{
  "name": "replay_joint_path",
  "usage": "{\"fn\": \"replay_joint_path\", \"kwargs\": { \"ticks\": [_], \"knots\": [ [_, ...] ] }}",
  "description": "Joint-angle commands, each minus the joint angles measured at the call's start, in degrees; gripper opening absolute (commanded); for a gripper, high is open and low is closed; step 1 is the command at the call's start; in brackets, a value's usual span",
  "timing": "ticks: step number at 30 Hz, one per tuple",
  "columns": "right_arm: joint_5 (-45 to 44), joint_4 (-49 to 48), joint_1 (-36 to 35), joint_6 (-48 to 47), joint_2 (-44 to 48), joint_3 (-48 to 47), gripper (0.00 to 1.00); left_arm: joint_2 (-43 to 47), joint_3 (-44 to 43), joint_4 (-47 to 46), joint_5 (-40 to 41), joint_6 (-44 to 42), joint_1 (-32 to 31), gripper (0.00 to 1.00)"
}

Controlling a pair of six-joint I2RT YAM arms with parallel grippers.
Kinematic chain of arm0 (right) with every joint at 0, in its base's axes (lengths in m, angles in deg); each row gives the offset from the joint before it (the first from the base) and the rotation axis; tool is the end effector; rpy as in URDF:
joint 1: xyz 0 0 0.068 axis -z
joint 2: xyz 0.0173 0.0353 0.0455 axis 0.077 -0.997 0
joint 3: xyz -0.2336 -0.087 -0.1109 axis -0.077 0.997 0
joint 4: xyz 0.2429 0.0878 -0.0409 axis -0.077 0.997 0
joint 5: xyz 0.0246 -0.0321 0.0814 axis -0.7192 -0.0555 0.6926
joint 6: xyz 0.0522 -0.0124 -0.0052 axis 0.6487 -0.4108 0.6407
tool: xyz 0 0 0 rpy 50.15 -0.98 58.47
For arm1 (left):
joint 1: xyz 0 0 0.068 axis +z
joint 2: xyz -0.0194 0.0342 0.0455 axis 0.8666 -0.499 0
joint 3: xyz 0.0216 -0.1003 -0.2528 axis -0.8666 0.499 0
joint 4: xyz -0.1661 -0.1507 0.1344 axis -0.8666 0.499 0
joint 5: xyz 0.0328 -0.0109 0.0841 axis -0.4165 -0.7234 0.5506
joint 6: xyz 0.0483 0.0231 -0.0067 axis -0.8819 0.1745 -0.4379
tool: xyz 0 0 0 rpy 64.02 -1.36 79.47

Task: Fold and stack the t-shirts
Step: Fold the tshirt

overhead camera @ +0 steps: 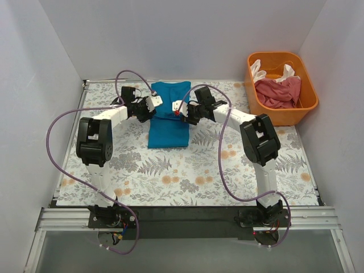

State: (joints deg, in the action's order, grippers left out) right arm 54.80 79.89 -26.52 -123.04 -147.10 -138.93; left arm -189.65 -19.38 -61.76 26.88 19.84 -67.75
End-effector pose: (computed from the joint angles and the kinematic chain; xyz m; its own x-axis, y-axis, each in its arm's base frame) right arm 0.4034 0.2609 0.1904 0.3228 -0.6776 -0.6608 -0.8872 0.0266 -0.4606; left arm 0.4285 -0.0766 0.1714 -0.5914 0.3662 -0.7184 0.6681 0.7214 -0.1823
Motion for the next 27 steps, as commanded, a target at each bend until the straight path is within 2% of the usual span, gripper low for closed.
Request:
{"fn": "replay_joint_path", "kwargs": {
  "ticks": [1, 6, 9, 10, 12, 17, 21, 27],
  "knots": [
    [-0.7, -0.9, 1.3, 2.2, 2.3, -3.7, 0.53, 2.9, -2.6, -2.5, 2.5, 5.3, 1.3, 0.44],
    [1.0, 0.7, 1.6, 3.4, 10.1, 0.7, 0.51, 10.1, 2.7, -1.5, -0.2, 8.0, 3.5, 0.45],
    [3.8, 1.9, 1.3, 6.1, 14.0, 4.9, 0.44, 16.8, 9.7, -0.3, -2.8, 7.7, 3.5, 0.45],
    [4.3, 3.5, 0.8, 6.8, 14.5, 5.8, 0.38, 18.1, 12.7, 0.0, -3.6, 8.4, 3.5, 0.45],
    [6.4, 4.8, -0.1, 8.4, 16.4, 7.8, 0.36, 21.4, 14.6, 2.9, -6.6, 8.8, 3.3, 0.45],
    [7.6, 5.4, -4.0, 7.5, 19.4, 15.5, 0.36, 26.3, 23.2, 5.6, -9.0, 5.8, 1.3, 0.45],
    [5.7, 4.1, -7.5, 7.2, 17.5, 17.7, 0.37, 27.5, 26.8, 5.5, -8.7, 3.8, -1.3, 0.45],
    [2.2, 0.2, -8.6, 7.4, 12.7, 18.7, 0.46, 24.6, 29.9, 1.9, -5.9, 3.4, -3.6, 0.47]
  ]
}}
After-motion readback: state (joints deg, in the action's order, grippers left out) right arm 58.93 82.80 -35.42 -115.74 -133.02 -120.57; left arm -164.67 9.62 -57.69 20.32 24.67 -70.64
